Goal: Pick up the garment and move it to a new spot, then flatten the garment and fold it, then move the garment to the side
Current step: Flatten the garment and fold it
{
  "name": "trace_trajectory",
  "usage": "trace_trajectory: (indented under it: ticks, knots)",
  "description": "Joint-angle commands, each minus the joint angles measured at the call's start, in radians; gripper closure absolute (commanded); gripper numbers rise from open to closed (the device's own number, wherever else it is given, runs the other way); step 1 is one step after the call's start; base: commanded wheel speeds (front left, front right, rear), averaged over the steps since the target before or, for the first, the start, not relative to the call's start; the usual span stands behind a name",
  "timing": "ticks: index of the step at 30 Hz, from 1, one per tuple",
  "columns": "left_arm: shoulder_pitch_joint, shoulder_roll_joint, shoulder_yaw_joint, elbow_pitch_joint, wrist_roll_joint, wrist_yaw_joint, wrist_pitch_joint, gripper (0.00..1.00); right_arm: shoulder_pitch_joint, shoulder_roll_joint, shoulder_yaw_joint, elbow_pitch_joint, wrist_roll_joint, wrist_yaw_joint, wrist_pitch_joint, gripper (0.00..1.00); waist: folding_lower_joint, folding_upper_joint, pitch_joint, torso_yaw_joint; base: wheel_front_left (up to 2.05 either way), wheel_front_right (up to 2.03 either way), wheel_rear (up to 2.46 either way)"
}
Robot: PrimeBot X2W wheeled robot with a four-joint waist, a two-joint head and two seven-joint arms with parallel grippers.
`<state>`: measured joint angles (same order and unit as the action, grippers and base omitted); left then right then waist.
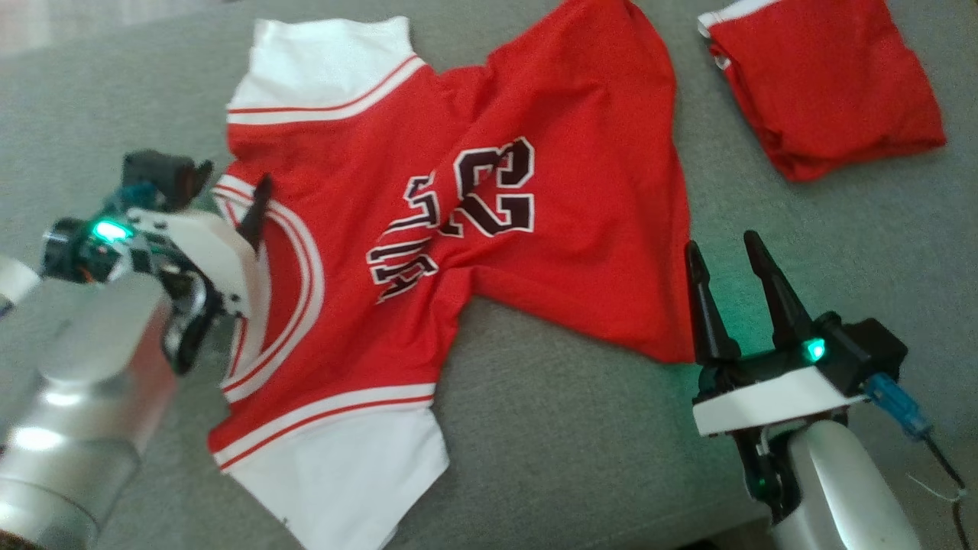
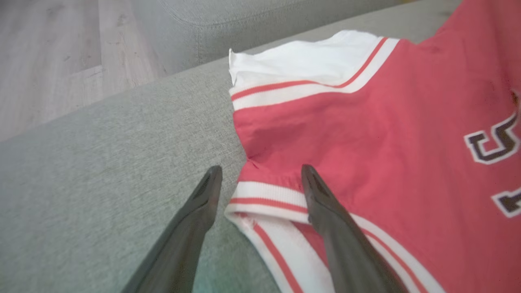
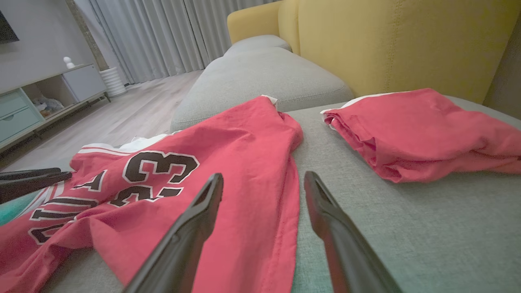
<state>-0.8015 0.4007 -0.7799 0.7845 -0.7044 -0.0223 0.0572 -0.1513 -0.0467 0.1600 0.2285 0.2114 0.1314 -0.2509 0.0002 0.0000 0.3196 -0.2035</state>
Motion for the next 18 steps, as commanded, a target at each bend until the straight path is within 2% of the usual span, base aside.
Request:
trace_trajectory:
  ticks: [1, 9, 10, 12, 14, 18]
  knots:
    - [-0.073, 0.049, 0.026, 0.015, -0.004, -0.016, 0.028, 0.0, -0.028, -0.004, 0.029, -0.037, 0.01, -0.001, -0.011, 0.0, -0.0002, 0.0, 0.035, -0.039, 0.0, 0.0, 0.0]
    - [-0.15, 0.07, -0.017, 0.153, 0.0, -0.066, 0.181, 0.0, -0.03, -0.004, 0.041, -0.046, 0.034, -0.001, -0.011, 0.0, -0.0002, 0.0, 0.061, -0.075, 0.0, 0.0, 0.0]
    - [-0.154, 0.073, -0.025, 0.156, -0.001, -0.076, 0.195, 1.0, -0.03, -0.004, 0.04, -0.047, 0.036, -0.001, -0.011, 0.0, -0.0002, 0.0, 0.063, -0.077, 0.0, 0.0, 0.0]
    - [-0.167, 0.087, -0.034, 0.159, -0.006, -0.09, 0.211, 1.0, -0.033, -0.004, 0.038, -0.048, 0.04, -0.001, -0.011, 0.0, -0.0002, 0.0, 0.066, -0.079, 0.0, 0.0, 0.0]
    - [-0.194, 0.103, -0.029, 0.16, 0.0, -0.092, 0.179, 1.0, -0.035, -0.004, 0.035, -0.05, 0.041, -0.001, -0.011, 0.0, -0.0002, 0.0, 0.069, -0.078, 0.0, 0.0, 0.0]
    - [-0.234, 0.112, -0.015, 0.168, 0.014, -0.066, 0.112, 1.0, -0.04, -0.004, 0.032, -0.049, 0.042, -0.001, -0.011, 0.0, -0.0002, 0.0, 0.072, -0.074, 0.0, 0.0, 0.0]
